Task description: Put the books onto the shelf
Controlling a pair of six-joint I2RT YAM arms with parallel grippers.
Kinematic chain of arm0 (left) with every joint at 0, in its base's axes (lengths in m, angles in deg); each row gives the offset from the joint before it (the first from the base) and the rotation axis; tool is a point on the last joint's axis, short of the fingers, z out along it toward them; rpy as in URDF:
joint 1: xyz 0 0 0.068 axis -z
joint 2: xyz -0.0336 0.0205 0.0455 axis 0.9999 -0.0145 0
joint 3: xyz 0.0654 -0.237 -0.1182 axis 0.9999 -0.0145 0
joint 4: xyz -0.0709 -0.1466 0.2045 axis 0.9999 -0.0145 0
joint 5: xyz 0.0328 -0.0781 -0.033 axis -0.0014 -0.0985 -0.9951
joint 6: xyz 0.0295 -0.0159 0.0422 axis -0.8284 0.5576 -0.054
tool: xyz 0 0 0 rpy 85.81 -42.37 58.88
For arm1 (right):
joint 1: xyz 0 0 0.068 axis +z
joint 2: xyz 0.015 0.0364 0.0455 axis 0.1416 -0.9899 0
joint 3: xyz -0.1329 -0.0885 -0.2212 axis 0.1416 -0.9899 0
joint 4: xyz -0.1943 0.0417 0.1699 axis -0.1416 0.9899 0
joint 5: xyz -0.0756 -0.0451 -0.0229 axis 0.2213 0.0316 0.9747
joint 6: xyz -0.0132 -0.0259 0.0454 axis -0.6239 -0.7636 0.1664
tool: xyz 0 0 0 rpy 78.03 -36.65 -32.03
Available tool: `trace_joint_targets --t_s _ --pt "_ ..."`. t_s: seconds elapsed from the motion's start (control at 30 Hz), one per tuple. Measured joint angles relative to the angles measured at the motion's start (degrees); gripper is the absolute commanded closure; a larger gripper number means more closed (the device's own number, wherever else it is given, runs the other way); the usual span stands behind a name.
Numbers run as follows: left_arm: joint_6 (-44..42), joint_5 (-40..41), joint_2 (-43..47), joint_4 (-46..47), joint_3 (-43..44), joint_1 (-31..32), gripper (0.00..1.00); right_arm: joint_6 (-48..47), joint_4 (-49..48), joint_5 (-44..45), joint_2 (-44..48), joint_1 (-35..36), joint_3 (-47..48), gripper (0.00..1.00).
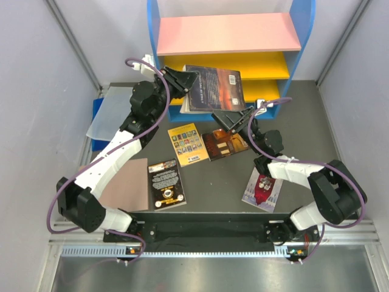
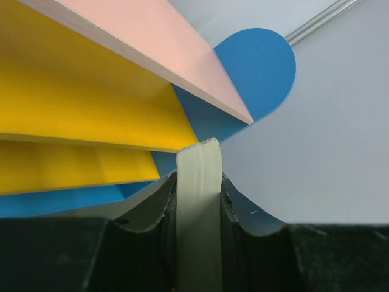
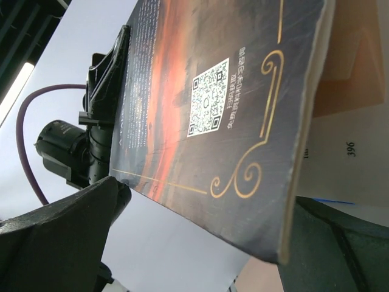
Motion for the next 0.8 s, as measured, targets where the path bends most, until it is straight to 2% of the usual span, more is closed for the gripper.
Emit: trace_joint_targets --t_s 0.6,0.8 --pt "1.03 0.13 2.82 4.09 -5.7 0.5 1.0 -0.85 1.29 -0.2 1.07 0.15 -1.03 0.0" --pt "1.05 0.44 7.32 5.44 -11.41 1.6 1.0 -1.09 3.74 -0.79 1.46 0.46 -1.05 0.01"
